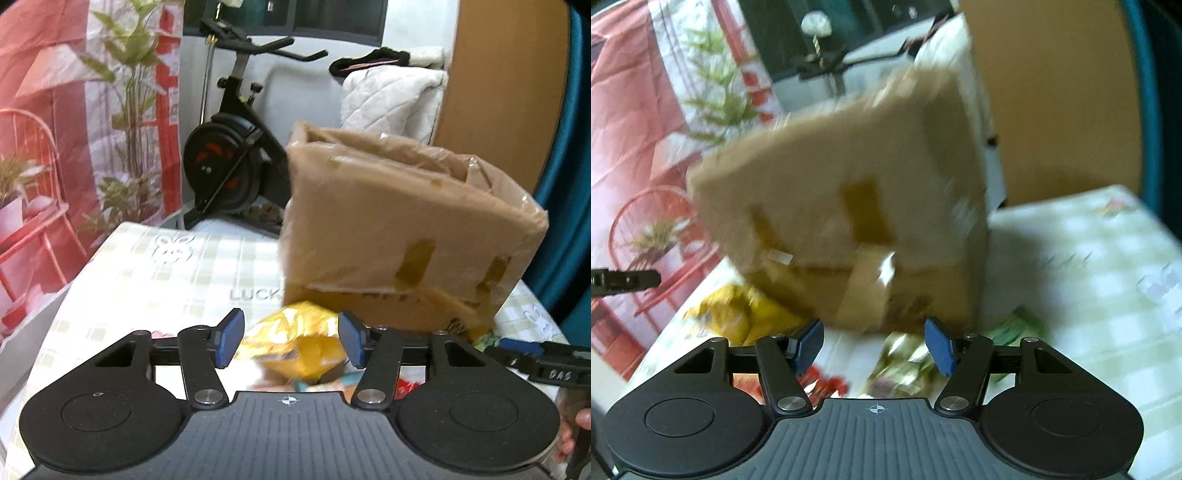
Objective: Organize snacks
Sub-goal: 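Lower both tools back to the snack pile, then grasp the red sachet with right tool while left grasps the orange-striped bar packet, then carry both packets over the box and open both tools to drop them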
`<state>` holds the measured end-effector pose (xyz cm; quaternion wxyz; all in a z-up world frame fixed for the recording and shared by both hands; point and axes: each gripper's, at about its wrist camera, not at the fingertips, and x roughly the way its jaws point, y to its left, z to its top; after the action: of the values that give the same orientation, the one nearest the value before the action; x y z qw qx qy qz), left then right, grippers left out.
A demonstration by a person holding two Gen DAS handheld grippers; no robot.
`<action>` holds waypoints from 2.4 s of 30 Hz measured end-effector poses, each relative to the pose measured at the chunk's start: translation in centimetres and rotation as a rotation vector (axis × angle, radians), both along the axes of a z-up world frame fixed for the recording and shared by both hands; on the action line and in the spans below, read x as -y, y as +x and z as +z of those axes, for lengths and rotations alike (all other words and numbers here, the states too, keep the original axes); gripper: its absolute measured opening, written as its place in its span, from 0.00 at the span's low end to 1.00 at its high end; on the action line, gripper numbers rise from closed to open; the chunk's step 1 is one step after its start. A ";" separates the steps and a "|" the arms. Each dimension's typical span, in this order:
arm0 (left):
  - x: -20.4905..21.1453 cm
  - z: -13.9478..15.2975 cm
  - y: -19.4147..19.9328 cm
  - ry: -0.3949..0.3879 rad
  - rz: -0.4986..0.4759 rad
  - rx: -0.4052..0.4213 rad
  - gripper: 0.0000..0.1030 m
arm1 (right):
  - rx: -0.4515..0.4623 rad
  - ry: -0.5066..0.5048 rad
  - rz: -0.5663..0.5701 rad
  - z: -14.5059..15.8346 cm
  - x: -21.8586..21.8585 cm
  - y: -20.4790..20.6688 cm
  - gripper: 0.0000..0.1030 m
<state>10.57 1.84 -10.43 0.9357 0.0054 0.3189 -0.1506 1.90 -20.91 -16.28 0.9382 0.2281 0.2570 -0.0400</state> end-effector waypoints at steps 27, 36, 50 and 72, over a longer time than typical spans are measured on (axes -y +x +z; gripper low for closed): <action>-4.5 -6.2 -1.2 -0.077 0.070 -0.161 0.52 | -0.241 -0.427 0.555 -4.0 -10.2 8.6 0.66; -5.7 -6.9 -0.7 -0.150 0.126 -0.201 0.53 | -0.192 -0.295 0.465 -3.7 -8.4 6.5 0.44; -6.5 -9.3 1.3 -0.293 0.299 -0.303 0.66 | -0.115 -0.113 0.201 -3.7 -7.4 3.2 0.43; -3.9 -2.3 -2.9 -0.101 0.248 0.071 0.37 | 0.113 -0.190 0.187 3.3 -6.9 -0.2 0.43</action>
<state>7.68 5.77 -12.76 0.9570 -0.0757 0.2758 -0.0495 1.67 -14.02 -12.97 0.9683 0.1151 0.2188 0.0363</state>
